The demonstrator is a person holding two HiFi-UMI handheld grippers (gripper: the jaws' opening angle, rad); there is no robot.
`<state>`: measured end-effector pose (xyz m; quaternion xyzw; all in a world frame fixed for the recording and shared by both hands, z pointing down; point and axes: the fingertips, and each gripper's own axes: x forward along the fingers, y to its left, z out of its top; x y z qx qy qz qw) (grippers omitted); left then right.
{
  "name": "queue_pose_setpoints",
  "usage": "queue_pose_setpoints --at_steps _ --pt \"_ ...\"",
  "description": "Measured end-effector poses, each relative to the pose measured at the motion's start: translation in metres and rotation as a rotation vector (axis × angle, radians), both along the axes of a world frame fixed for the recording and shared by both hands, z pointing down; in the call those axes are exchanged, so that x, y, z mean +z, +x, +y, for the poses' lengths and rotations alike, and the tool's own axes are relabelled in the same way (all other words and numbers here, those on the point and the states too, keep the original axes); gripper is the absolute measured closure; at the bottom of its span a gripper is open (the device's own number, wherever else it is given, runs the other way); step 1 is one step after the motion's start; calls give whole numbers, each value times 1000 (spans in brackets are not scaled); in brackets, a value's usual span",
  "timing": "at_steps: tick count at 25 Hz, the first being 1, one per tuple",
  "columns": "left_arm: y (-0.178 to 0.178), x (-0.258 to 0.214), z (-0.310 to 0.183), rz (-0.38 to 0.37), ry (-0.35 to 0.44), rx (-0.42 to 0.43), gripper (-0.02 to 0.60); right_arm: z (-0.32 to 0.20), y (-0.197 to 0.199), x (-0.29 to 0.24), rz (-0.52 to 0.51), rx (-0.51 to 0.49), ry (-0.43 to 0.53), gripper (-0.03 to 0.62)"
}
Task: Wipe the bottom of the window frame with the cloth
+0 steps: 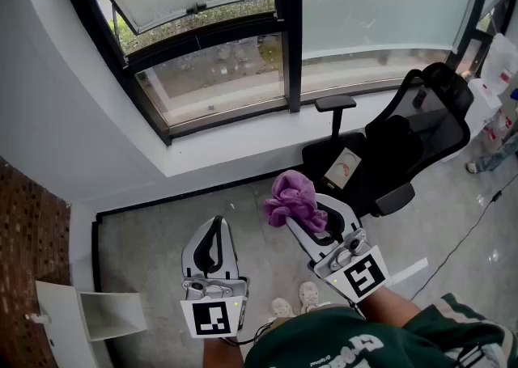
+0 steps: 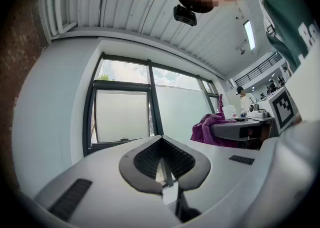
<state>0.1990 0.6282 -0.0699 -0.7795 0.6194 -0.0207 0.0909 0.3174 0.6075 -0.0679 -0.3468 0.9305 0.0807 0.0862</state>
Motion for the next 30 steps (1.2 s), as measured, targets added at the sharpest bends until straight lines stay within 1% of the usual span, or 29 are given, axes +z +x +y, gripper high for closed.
queue_pose_setpoints --at_steps 4,10,13,17,23,27,30 --pt "1 1 -2 7 3 -1 575 -2 0 1 1 -4 -1 444" --pt "2 10 -3 -5 -7 2 575 -3 1 6 -5 0 -4 444" --pt "0 13 -4 -2 -14 5 575 -4 1 3 -18 -2 16 444" --pt "1 13 -4 -1 -13 7 575 -5 2 9 -31 -14 -22 444" --pt "5 16 -5 1 -12 -6 575 -6 2 14 -21 -37 -24 444" --pt "11 3 -20 0 -15 -12 575 -21 6 4 -24 -54 -37 444" --pt "12 8 -15 -8 -26 -24 575 -18 9 8 -14 -62 -39 444"
